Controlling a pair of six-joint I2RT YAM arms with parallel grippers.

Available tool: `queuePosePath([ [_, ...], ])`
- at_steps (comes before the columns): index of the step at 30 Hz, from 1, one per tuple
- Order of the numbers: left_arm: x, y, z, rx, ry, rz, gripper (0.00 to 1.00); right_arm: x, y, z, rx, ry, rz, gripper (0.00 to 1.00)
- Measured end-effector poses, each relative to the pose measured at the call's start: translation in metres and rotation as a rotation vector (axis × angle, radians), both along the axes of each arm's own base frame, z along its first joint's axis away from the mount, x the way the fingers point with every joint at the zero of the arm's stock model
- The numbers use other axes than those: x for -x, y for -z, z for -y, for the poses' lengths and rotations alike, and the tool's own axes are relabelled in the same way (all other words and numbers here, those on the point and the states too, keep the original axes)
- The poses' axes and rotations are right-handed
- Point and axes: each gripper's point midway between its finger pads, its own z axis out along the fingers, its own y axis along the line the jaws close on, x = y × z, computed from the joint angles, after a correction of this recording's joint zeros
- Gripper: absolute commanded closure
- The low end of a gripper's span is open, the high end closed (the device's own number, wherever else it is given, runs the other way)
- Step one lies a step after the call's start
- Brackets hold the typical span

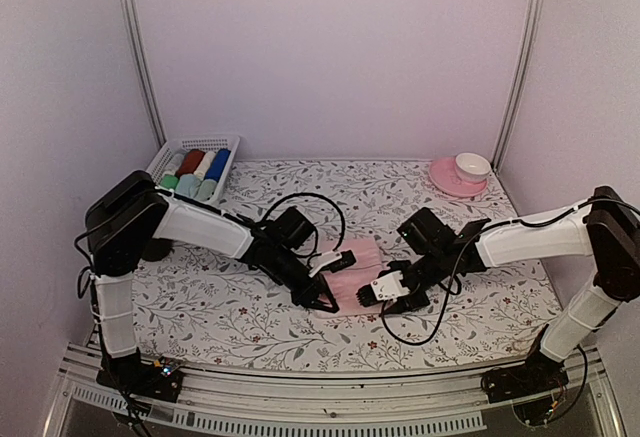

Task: Roll the towels
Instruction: Roll the towel at the center of the board.

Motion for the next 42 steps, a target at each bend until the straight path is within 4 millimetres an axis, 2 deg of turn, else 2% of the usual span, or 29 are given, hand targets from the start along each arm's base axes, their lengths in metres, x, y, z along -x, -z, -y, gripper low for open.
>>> queuePosePath([
  [5,0.0,0.0,0.0,0.005,-0.001,-0.012,0.99,0.001,0.002,-0.001,0.006,-0.004,0.01,0.65],
  [12,-0.001,0.0,0.0,0.006,-0.007,-0.018,0.91,-0.008,0.026,0.001,0.066,0.036,0.009,0.73],
  [14,-0.001,-0.001,0.0,0.007,-0.01,-0.023,0.86,-0.011,0.028,0.0,0.068,0.046,0.016,0.75],
  [18,-0.002,-0.001,-0.001,0.009,-0.016,-0.034,0.68,-0.016,0.027,-0.002,0.068,0.071,0.031,0.8],
  [20,-0.002,-0.002,-0.001,0.013,-0.017,-0.038,0.62,-0.018,0.027,-0.002,0.068,0.081,0.037,0.88],
  [24,-0.001,-0.007,-0.002,0.019,-0.022,-0.034,0.55,-0.023,0.026,-0.004,0.07,0.093,0.046,0.95],
  [27,-0.003,-0.016,-0.006,0.019,-0.04,-0.007,0.5,-0.026,0.026,-0.008,0.07,0.096,0.047,0.96],
  [33,-0.005,-0.06,-0.013,0.08,-0.064,0.185,0.43,-0.018,0.02,-0.01,0.083,0.072,-0.034,0.96],
  [35,0.001,-0.073,-0.013,0.102,-0.054,0.289,0.42,-0.013,0.017,-0.011,0.088,0.058,-0.102,0.96],
  [38,0.02,-0.079,-0.012,0.121,-0.019,0.426,0.43,-0.007,0.011,-0.012,0.09,0.042,-0.22,0.96],
  [42,0.044,-0.073,-0.016,0.117,0.03,0.579,0.44,-0.001,0.01,-0.014,0.096,0.027,-0.398,0.95],
])
